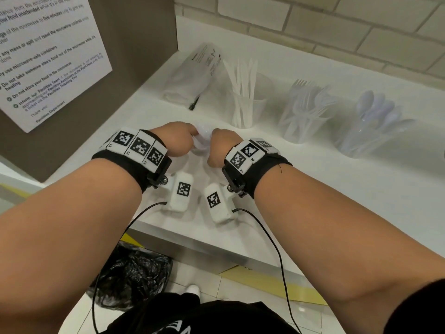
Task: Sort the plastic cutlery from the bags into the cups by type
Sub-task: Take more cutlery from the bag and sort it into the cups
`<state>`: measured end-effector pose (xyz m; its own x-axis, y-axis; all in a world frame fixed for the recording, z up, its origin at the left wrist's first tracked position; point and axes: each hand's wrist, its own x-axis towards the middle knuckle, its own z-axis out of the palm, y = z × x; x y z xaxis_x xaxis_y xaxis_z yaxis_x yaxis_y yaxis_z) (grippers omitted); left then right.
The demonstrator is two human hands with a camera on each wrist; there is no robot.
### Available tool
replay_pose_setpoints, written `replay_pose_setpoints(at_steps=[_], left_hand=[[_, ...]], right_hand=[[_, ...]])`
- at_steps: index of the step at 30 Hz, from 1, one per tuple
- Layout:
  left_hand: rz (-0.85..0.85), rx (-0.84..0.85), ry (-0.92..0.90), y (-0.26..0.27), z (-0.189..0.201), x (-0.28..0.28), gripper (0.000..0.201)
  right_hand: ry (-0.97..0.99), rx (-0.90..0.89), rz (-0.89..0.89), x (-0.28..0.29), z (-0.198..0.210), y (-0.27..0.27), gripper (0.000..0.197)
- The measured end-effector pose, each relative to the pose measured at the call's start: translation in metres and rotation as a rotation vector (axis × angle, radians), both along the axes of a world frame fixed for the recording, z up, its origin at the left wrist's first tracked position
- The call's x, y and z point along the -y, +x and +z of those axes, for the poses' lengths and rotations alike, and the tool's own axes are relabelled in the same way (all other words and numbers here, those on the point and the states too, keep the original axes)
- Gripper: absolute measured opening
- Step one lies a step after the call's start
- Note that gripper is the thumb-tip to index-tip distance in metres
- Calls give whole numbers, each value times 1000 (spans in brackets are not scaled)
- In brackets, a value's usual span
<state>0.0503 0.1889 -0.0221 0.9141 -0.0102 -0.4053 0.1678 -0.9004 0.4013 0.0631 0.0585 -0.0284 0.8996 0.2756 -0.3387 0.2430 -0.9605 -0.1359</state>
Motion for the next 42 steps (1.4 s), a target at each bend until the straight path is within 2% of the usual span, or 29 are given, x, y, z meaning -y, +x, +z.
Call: replay_pose_setpoints(at_steps=[3,6,7,9,10,13,15,17,19,21,23,26,30,33,35,38,42], left_hand=[[70,0,-131,-1,-6,-4,53],[178,-19,-394,-4,-10,-8,48],[215,-24,-486,-6,-11,-9,45],[260,-30,-617,-10,-10,-9,46],[275,-31,-659,-12,-9,-8,47],[343,-27,-905,-21,-3,-5,48],[412,25,-1065,-26,3,-5,45],[524,98,-1213,-28,8,-9,33],[653,98,-1377,-28,14,-9,19],[718,16,-1496,-30,14,-6,27],[720,-146,-1558,-35,7,1,39],[673,-407,-1585,-43,-4,16,54],[649,-508,-1670,-48,-2,31,56],[646,-469,-1830,-47,5,38,46],[593,-433,-1884,-45,10,39,42],[513,-403,-1835,-44,18,38,40],[406,-372,-1754,-42,14,35,50]], right_hand=[[115,8,7,8,-6,-1,56],[150,29,-9,10,-11,1,57],[129,35,-7,9,-12,1,52],[72,54,-5,8,-13,1,26],[51,62,-3,8,-13,1,20],[36,40,10,13,-3,5,21],[91,3,-1,22,14,9,22],[284,-21,-81,34,37,12,29],[699,-56,-217,45,59,12,30],[1161,-111,-274,50,78,6,33],[1512,-212,-247,51,89,-3,32],[1790,-288,-189,46,94,-16,24],[1843,-183,-189,36,79,-23,28],[1696,-96,-141,34,65,-27,27],[1599,-100,-106,36,54,-32,27],[1552,-148,-149,36,42,-37,33],[1605,-235,-183,35,47,-36,17]])
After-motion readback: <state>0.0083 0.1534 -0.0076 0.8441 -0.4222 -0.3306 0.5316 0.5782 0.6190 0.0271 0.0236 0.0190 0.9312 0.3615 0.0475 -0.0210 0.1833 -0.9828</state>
